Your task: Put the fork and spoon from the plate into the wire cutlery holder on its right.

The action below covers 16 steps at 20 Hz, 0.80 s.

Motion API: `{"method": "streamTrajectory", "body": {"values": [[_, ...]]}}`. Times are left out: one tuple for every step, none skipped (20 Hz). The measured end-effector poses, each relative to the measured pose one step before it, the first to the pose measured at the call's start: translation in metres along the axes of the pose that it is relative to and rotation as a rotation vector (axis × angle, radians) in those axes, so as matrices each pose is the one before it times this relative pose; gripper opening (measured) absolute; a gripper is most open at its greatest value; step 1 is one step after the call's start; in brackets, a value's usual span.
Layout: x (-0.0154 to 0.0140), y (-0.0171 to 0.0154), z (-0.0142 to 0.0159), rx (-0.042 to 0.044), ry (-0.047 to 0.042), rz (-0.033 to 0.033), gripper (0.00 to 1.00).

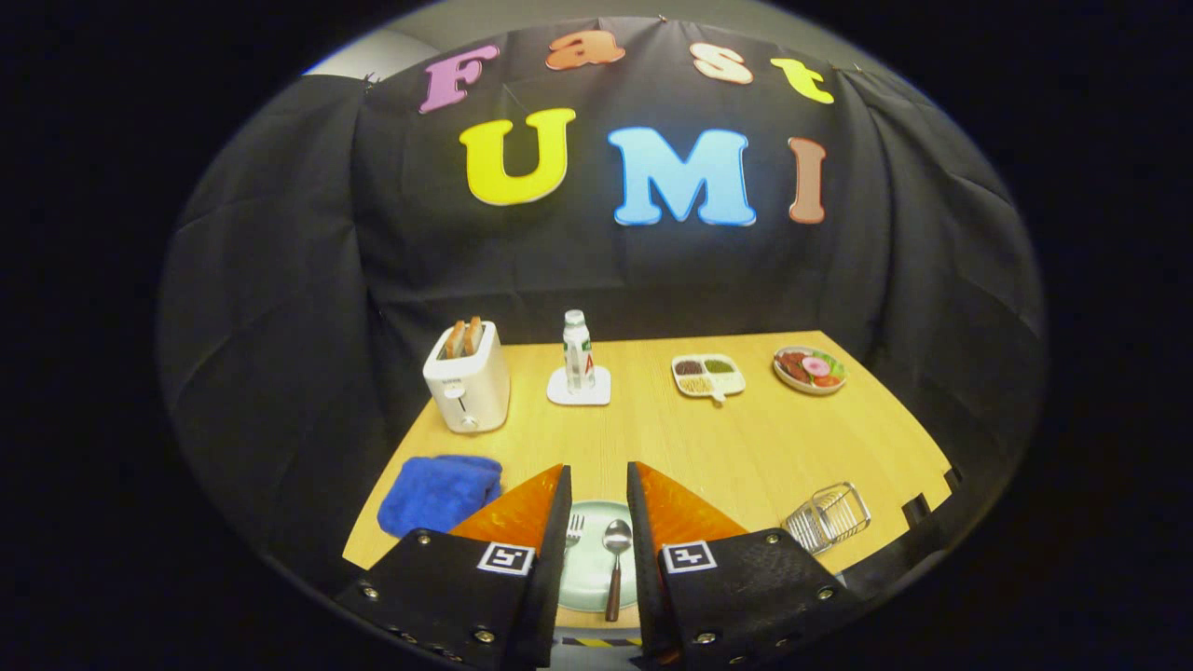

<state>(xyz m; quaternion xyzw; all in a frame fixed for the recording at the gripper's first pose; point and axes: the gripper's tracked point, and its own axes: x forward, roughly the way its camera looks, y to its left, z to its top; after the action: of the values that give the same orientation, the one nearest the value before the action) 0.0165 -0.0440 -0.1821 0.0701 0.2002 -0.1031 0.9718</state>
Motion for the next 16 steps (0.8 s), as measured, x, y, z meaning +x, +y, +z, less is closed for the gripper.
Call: {"method": "streamTrajectory", "body": {"values": [[0.00708,-0.00259,-0.01547,0.00338,0.03988,-0.00867,0.36],[0.00730,-0.00367,-0.01409,0.00251,0.04106,-0.01712,0.36],[0.00706,-0.00147,-0.01303,0.00049,0.03692,-0.00707,0.36],[0.00555,-0.00213,-0.01134,0.00186,0.03866,-0.01006,0.36],[0.00817,-0.00379,-0.01133,0.00419,0.03397,-0.01273,0.36],[0.00620,-0.00329,-0.01158,0.00349,0.03786,-0.01220,0.36],[0.00676,-0.00088,-0.01125,0.00523,0.03267,-0.00956,0.36],[0.00860,-0.00100,-0.00971,0.00463,0.03012,-0.00651,0.36],[0.00755,-0.00037,-0.00957,0.00232,0.03378,-0.00523,0.36],[0.00856,-0.00044,-0.00950,-0.00349,0.03022,-0.00772,0.36],[0.00566,-0.00186,-0.00929,-0.01012,0.03368,-0.01060,0.36],[0.00666,0.00037,-0.00829,-0.00744,0.02549,-0.00527,0.36],[0.00627,0.00071,-0.00719,-0.00833,0.02814,-0.00475,0.36],[0.00631,0.00087,-0.00851,-0.00573,0.03142,-0.00423,0.36],[0.00506,0.00178,-0.00547,-0.00309,0.02337,0.00258,0.36],[0.00588,0.00224,-0.00476,-0.00260,0.02024,0.00362,0.36]]}}
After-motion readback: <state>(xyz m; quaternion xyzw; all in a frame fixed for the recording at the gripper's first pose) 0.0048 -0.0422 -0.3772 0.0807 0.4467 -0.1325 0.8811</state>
